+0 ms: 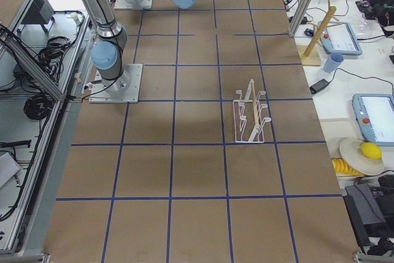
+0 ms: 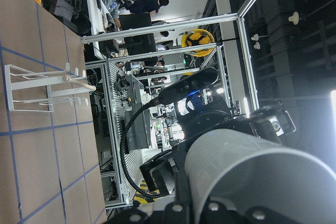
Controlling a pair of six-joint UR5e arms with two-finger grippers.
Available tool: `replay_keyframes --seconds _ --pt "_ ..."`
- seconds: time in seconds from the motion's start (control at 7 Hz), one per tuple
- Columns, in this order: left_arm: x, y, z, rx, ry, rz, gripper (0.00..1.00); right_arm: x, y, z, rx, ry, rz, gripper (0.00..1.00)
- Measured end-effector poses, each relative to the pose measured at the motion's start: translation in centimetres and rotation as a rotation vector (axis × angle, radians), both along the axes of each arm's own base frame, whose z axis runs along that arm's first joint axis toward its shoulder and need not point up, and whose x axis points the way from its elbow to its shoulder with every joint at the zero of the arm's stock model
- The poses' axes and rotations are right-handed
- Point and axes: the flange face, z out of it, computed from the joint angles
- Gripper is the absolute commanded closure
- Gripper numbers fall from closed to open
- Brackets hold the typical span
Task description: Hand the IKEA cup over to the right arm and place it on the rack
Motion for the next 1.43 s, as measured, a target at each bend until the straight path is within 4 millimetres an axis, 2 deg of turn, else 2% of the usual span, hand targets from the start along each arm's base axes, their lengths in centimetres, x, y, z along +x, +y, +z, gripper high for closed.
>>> replay_keyframes --seconds 0.14,0.29,0.71,0.86,1.14,1.29,1.43 --pt "-0.01 0.03 0.05 -0.001 0.0 0.0 1.0 0.0 0.0 -0.06 0.001 -0.003 -0.001 0.0" --pt "-0.01 0.04 0.06 -0.002 0.0 -0.001 1.0 0.01 -0.02 -0.12 0.004 -0.006 -0.002 0.05" --pt "-0.01 0.05 0.13 -0.004 0.0 0.0 1.0 0.02 -0.06 -0.06 0.006 -0.018 -0.005 0.27" --pt "-0.02 -0.03 0.08 -0.003 0.0 0.001 1.0 0.02 -0.04 -0.03 0.006 -0.019 -0.005 0.29" --pt "-0.04 -0.03 0.18 -0.006 0.001 0.003 1.0 0.02 -0.02 -0.03 0.006 -0.018 -0.005 0.43" --pt "-0.04 0.0 0.19 -0.006 0.0 0.001 0.41 0.02 -0.01 -0.01 0.005 -0.019 -0.005 0.43" --pt "-0.08 0.05 0.2 -0.005 0.0 0.0 0.16 0.02 -0.02 0.03 0.004 -0.019 -0.005 0.43"
